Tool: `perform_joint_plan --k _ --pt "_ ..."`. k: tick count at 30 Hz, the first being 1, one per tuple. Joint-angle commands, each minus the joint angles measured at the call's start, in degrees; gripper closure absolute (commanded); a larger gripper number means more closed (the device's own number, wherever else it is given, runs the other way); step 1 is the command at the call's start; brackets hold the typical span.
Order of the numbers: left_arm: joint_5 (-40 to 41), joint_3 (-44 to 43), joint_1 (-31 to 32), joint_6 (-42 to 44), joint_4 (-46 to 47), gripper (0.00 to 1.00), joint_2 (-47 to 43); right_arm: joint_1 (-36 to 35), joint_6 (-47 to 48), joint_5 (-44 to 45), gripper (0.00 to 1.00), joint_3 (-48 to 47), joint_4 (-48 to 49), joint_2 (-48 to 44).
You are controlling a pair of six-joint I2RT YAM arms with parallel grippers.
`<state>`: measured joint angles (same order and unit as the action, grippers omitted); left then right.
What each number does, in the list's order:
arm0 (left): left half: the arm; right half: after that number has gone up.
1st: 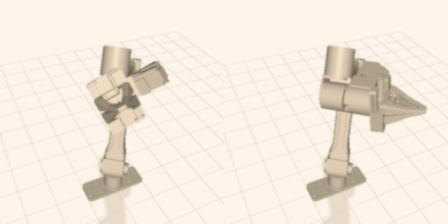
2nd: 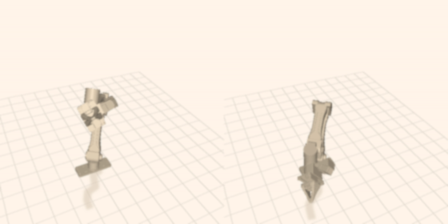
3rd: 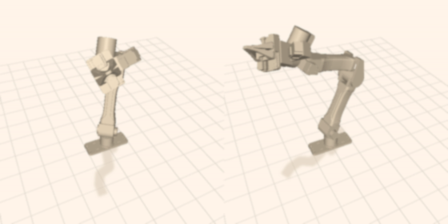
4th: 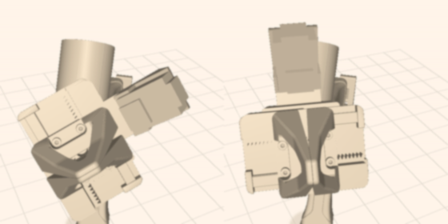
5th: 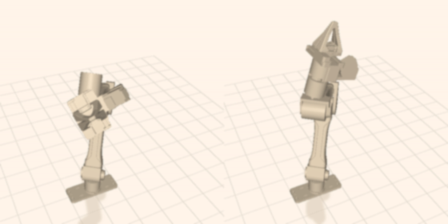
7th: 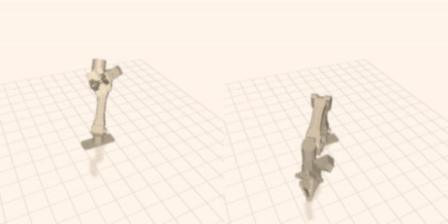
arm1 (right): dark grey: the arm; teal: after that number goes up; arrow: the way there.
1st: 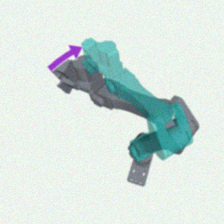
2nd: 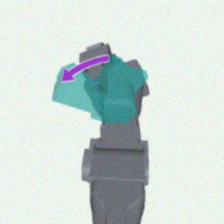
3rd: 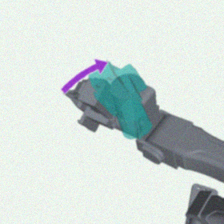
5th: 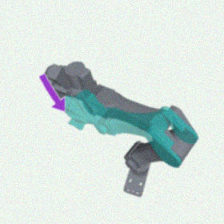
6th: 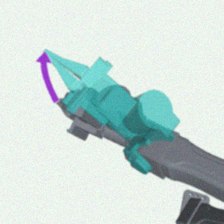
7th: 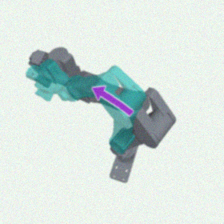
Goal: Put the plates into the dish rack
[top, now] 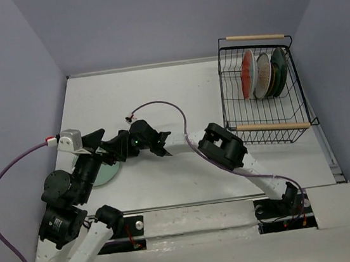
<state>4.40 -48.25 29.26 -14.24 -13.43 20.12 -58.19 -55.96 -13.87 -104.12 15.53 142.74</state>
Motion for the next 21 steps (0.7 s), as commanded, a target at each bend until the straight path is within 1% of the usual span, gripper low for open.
perform_joint_plan --k 1,4,7,10,11,12,13,14,16,20,21 --pt "-1.33 0.96 0.54 -0.35 2.80 0.01 0.01 -0.25 -4.67 -4.94 0.45 -3.90 3.63 4.74" --pt "-1.06 1.58 0.72 -0.26 2.53 0.01 -0.17 -0.25 -6.52 -6.26 0.48 -5.92 4.24 7.46" --pt "-0.98 2.11 0.89 -0.44 2.62 0.01 -0.34 -0.25 -9.06 -7.40 0.54 -6.36 6.08 9.05" --pt "-0.98 2.02 1.07 -0.61 2.62 0.01 -0.52 -0.78 -9.51 -7.23 0.62 -6.19 6.18 9.05" --pt "-0.98 1.67 1.07 -0.53 2.62 0.01 -0.61 -0.78 -9.43 -6.96 0.67 -6.10 6.18 8.88" --pt "-0.98 1.58 1.15 -0.53 2.62 0.01 -0.61 -0.78 -9.43 -6.79 0.68 -6.01 6.01 8.79" --pt "-0.98 1.41 1.15 -0.44 2.62 0.01 -0.61 -0.78 -9.43 -6.70 0.72 -6.01 6.00 8.61" --pt "-1.06 1.32 1.24 -0.44 2.71 0.01 -0.52 -0.78 -9.34 -6.52 0.83 -5.84 5.92 8.35" --pt "-1.06 1.05 1.24 -0.35 2.80 0.01 -0.52 -0.78 -9.34 -5.73 0.93 -5.31 6.09 7.91" --pt "-0.98 0.09 1.42 0.09 2.53 0.01 -0.43 -1.39 -8.81 -4.50 0.93 -2.06 9.50 4.58" --pt "-0.98 -1.05 1.42 0.52 2.36 0.01 -0.34 -1.92 -7.68 -2.93 0.93 -0.49 9.95 2.04"
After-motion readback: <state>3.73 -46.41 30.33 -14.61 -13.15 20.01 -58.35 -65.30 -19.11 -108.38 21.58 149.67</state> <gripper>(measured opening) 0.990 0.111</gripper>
